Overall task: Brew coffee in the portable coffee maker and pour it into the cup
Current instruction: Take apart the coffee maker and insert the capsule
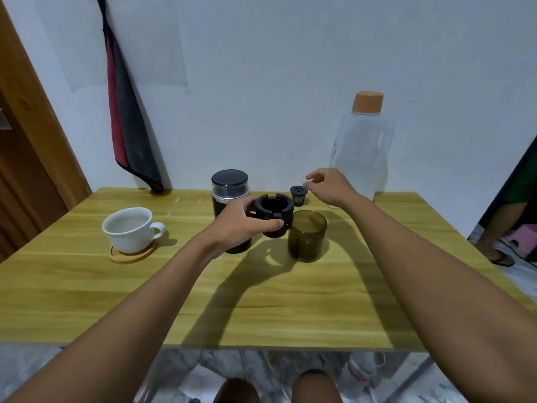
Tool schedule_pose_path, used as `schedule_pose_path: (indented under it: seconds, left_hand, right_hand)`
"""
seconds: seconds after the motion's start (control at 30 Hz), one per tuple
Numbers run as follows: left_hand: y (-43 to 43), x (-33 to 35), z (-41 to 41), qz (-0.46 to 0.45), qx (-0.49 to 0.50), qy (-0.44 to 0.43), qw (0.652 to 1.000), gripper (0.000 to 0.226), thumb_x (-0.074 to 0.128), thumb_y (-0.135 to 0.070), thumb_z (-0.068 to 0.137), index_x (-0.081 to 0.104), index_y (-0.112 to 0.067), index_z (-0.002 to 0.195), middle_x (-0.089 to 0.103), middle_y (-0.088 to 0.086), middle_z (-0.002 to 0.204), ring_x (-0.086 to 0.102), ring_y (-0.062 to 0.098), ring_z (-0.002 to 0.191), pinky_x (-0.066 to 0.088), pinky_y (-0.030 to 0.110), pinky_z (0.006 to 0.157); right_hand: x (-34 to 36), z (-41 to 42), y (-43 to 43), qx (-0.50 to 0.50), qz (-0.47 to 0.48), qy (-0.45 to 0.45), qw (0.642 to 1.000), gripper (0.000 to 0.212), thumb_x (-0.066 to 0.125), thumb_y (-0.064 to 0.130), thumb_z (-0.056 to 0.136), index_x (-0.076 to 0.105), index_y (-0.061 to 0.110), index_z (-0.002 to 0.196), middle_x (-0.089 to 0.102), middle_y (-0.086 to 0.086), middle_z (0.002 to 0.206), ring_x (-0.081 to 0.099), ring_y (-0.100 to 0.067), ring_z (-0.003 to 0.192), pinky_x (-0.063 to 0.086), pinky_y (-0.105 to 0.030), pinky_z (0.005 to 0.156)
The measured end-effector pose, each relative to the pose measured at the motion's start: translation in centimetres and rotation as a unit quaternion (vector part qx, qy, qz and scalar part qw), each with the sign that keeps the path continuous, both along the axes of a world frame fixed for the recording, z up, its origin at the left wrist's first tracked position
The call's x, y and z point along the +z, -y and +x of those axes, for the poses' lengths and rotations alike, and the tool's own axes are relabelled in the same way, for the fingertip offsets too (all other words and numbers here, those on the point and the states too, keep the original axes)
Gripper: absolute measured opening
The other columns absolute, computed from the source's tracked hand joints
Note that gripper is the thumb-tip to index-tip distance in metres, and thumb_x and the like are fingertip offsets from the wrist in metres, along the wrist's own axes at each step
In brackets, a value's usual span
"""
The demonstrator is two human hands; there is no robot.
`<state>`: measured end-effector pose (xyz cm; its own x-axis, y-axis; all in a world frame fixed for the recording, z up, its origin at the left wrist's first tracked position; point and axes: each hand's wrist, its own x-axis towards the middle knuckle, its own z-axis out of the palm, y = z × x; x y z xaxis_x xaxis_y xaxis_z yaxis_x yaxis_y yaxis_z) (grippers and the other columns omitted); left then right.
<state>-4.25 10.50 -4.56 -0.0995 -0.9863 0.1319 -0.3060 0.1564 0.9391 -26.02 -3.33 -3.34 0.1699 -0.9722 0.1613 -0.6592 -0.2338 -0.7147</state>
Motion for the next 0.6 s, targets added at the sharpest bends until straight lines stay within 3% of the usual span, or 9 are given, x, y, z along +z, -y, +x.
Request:
schedule_pose_path:
  seconds: [0.2,0.37,0.47,0.6]
  left_hand:
    - [1.0,-0.3,0.3,0.004,-0.005,0.029,1.000,0.045,0.085,-0.022,0.080,0.068,-0.027,0.121,0.075,-0.015,0.108,0.068,-0.005,0.097,0.047,0.004,0.073]
    - [1.3,-0.4,0.0,0.003,-0.014,0.030,0.999,0.046,0.085,-0.016,0.080,0.068,-0.022,0.122,0.075,-0.011,0.112,0.069,0.000,0.103,0.051,0.008,0.086]
    - [1.4,-0.6,-0.2,0.001,-0.016,0.022,1.000,0.041,0.084,-0.011,0.081,0.068,-0.025,0.116,0.075,-0.009,0.112,0.070,0.003,0.102,0.051,0.008,0.084]
    - [1.5,-0.7,-0.3,-0.001,-0.020,0.019,1.000,0.038,0.084,-0.011,0.081,0.068,-0.029,0.111,0.075,-0.011,0.109,0.070,-0.003,0.096,0.049,0.006,0.078]
  right_hand:
    - [-2.8,1.2,6.8,0.025,0.063,-0.146,0.987,0.065,0.067,0.038,0.091,0.043,0.019,0.149,0.044,-0.012,0.152,0.045,-0.031,0.136,0.040,-0.042,0.108]
    - [-4.3,2.6,9.4,0.029,0.073,-0.223,0.972,0.076,0.063,0.056,0.090,0.036,0.021,0.153,0.034,-0.008,0.159,0.037,-0.032,0.142,0.035,-0.048,0.114]
    - [-4.8,3.1,9.8,0.027,0.063,-0.254,0.965,0.067,0.060,0.052,0.093,0.045,0.015,0.148,0.047,-0.011,0.150,0.047,-0.031,0.132,0.042,-0.044,0.108]
    - [-5.1,3.5,9.4,0.012,0.043,-0.206,0.978,0.038,0.062,0.036,0.093,0.064,0.005,0.114,0.065,-0.016,0.116,0.058,-0.029,0.097,0.046,-0.034,0.081]
